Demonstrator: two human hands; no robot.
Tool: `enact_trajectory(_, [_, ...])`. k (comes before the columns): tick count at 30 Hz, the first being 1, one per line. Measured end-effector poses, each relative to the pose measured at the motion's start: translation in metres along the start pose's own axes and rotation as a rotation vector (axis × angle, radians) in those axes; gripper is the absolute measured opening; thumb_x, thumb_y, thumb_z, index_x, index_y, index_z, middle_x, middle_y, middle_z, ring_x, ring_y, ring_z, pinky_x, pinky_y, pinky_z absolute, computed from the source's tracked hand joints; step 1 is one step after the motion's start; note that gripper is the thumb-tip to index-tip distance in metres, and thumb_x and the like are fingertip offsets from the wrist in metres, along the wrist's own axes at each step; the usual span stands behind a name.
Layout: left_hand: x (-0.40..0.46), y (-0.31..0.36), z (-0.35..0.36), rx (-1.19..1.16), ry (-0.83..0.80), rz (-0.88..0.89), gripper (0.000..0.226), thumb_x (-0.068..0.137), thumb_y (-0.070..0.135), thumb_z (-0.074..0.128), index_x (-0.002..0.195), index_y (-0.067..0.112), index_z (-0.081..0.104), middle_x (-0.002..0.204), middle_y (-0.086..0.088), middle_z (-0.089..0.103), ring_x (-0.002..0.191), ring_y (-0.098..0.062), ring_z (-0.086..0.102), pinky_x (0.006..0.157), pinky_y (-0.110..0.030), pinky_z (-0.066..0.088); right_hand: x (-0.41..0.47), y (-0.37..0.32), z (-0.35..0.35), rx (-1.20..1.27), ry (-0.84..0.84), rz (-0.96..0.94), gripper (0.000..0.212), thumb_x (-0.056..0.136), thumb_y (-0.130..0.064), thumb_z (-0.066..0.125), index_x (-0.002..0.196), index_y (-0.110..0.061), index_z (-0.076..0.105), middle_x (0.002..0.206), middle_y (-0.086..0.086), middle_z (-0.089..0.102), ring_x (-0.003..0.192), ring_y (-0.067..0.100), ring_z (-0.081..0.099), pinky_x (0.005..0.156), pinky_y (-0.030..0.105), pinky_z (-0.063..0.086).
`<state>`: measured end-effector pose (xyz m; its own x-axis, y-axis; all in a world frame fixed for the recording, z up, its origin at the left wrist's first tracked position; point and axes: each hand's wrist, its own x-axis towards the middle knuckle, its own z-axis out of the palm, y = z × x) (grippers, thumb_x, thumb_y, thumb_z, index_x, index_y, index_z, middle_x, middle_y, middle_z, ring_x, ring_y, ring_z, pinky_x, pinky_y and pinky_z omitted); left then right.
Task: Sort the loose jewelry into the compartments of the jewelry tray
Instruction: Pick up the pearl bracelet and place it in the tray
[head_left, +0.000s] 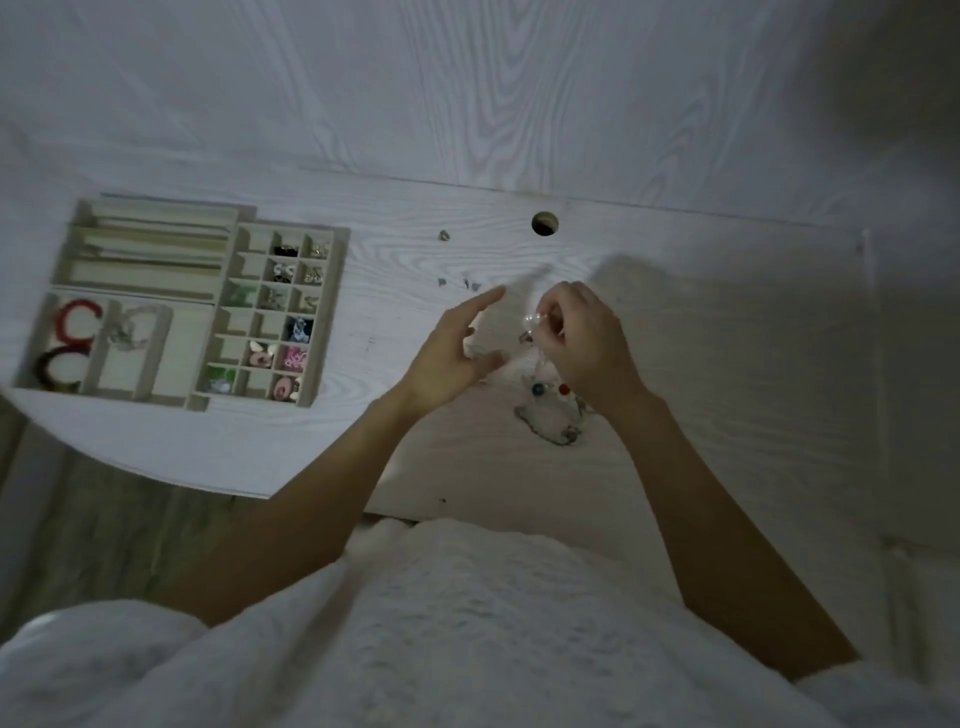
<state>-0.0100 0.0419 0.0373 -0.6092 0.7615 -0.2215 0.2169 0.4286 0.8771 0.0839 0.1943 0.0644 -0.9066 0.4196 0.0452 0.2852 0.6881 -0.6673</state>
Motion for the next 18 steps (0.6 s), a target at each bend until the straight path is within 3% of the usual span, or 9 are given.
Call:
enact_trajectory(2, [-0.004,0.013,-0.004,-0.216,-0.050,-0.059,0.052,0.089,0.018,0.065,0.137,0.026,0.048,0.144,0.010,0.045,0.132,-0.005,0.038,0.107,-0.022,0.033,-0.003,-0.022,-0.006,0.024,0.034,-0.078,0.005,0.085,-0.006,0.054,0.088,-0.002,0.054,0.086,0.004,0.050,0.069,0.017,0.047,0.060,0.026,0.036])
enact_trajectory(6, [-0.037,0.012,-0.045,-0.461,0.134,-0.156,0.022,0.094,0.018,0.060,0.112,0.006,0.065,0.115,-0.006,0.067,0.109,-0.013,0.061,0.098,-0.027,0.047,0.005,-0.076,0.008,0.127,-0.039,-0.134,0.003,0.093,-0.013,0.051,0.092,-0.013,0.048,0.084,-0.004,0.054,0.068,0.007,0.048,0.059,0.014,0.035])
enact_trajectory(9, [-0.059,-0.013,-0.073,-0.550,0.236,-0.174,0.017,0.097,0.018,0.055,0.101,0.005,0.064,0.100,-0.013,0.067,0.096,-0.018,0.063,0.095,-0.034,0.050,0.015,-0.102,0.041,0.171,-0.093,-0.132,0.002,0.096,-0.014,0.048,0.096,-0.014,0.046,0.077,0.001,0.059,0.062,0.009,0.051,0.056,0.024,0.039])
enact_trajectory(12, [-0.062,-0.039,-0.088,-0.606,0.262,-0.196,0.012,0.099,0.012,0.050,0.100,0.004,0.059,0.095,-0.007,0.067,0.092,-0.016,0.064,0.088,-0.027,0.052,0.027,-0.104,0.075,0.231,-0.173,-0.017,0.004,0.096,-0.015,0.048,0.098,-0.017,0.047,0.081,0.002,0.065,0.071,0.019,0.059,0.066,0.035,0.045])
enact_trajectory(15, [-0.063,-0.062,-0.106,-0.628,0.277,-0.266,0.007,0.099,0.011,0.050,0.097,0.009,0.056,0.086,-0.005,0.066,0.081,-0.016,0.063,0.080,-0.029,0.053,0.036,-0.104,0.110,0.387,-0.209,0.221,0.013,0.093,-0.011,0.052,0.091,-0.024,0.052,0.078,-0.007,0.065,0.076,0.016,0.061,0.073,0.033,0.047])
enact_trajectory(18, [-0.068,-0.081,-0.122,-0.688,0.281,-0.313,0.013,0.095,0.004,0.054,0.101,0.015,0.053,0.089,-0.007,0.063,0.082,-0.016,0.064,0.081,-0.030,0.054,0.038,-0.104,0.135,0.539,-0.204,0.386,0.019,0.093,-0.006,0.053,0.088,-0.025,0.054,0.086,0.002,0.063,0.069,0.014,0.064,0.066,0.029,0.052])
